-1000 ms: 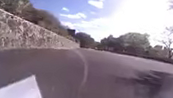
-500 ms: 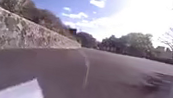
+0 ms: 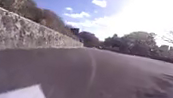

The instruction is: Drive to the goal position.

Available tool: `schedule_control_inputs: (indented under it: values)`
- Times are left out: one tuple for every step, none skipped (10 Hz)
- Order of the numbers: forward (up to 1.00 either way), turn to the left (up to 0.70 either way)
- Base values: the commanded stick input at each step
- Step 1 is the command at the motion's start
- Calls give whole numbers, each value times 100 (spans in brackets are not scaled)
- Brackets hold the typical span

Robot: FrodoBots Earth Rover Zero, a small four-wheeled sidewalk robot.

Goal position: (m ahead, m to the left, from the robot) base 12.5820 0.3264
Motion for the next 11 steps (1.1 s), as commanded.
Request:
schedule_control_inputs:
  values:
    - [70, -35]
    - [70, -27]
    - [70, 0]
    - [70, 0]
    - [70, 0]
    - [70, 0]
    - [70, 0]
    - [70, 0]
    - [70, 0]
    - [70, 0]
    - [70, 0]
